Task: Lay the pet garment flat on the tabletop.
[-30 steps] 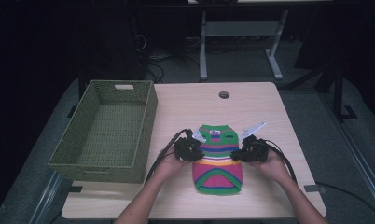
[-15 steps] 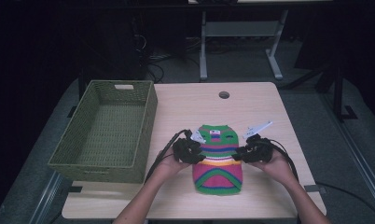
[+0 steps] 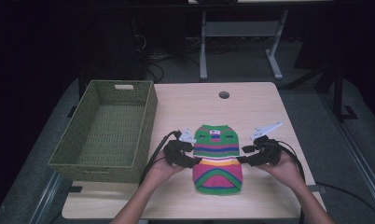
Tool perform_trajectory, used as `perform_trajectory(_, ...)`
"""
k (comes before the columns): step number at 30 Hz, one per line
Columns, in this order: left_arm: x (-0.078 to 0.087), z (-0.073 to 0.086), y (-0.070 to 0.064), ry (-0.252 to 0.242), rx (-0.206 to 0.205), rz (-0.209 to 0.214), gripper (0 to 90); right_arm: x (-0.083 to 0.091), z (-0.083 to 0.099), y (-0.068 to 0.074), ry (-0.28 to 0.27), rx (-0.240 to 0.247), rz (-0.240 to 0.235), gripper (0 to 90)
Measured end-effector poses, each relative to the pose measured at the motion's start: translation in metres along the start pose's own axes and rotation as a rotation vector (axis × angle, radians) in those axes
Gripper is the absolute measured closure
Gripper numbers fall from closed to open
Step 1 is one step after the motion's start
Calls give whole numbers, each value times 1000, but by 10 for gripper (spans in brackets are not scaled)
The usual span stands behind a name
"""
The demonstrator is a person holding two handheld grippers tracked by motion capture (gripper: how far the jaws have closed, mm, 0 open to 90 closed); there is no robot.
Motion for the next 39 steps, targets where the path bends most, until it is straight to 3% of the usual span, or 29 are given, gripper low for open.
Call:
perform_trajectory(9,9,9,-12,-23,10,0,296,8,14,2,-5,-13,-5,379)
perform_trajectory(20,21,21,-22,-40,3,-10,280,23,32,-2,-37,-44,4,350)
perform_trajectory(39,39,49,-34,-72,7,-31,266,40,68,-5,-46,-81,41,331)
Point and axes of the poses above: each handheld gripper's, and its own axes: x roughly backward along the jaws, z roughly out of its underside, y roughly to its left, the point moved 2 cm from there along -x, roughly forward along the jaws, and after that the axes turned 13 degrees about z, right-handed, at the moved point
